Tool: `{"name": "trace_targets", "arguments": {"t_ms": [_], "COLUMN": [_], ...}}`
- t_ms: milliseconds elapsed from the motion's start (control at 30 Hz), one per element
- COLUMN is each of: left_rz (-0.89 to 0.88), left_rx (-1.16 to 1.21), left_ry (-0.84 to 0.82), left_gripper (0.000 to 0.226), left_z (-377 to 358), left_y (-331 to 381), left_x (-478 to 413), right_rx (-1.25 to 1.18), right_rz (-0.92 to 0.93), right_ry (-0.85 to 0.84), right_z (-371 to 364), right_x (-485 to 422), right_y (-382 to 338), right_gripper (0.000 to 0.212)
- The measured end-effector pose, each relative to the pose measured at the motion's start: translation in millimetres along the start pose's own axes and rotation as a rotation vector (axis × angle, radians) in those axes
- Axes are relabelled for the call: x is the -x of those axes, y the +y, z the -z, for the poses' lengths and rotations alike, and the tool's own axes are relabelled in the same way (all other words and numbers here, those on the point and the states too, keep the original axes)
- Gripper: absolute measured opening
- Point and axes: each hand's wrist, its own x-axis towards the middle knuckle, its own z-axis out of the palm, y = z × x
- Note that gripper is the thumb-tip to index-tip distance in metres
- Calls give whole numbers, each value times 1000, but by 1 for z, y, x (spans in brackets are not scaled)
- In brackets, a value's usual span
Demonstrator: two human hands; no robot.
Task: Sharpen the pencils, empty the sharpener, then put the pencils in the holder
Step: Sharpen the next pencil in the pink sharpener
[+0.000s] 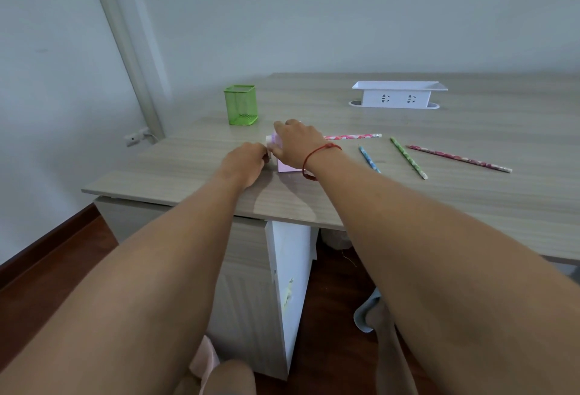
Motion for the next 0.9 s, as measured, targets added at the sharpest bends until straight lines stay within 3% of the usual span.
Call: {"name": "trace_targets", "arguments": {"t_ms": [167,333,467,900], "left_rz": [-72,-223,-317,-244], "left_rx": [-75,-364,-460,-334], "left_ry": [-68,-6,38,138], "left_gripper": [24,21,17,15], "left_z": [2,19,44,57], "left_y": [-2,-7,-5,5], "left_x": [-4,-17,-35,-18], "right_rx": [18,63,115,108], "right_rz": [20,48,27,-66], "right_ry": [2,62,81,57], "right_z": [1,-2,1,5], "right_x": [1,11,14,12], "right_y": [2,-1,-2,-13], "right_gripper": [42,42,40,38]}}
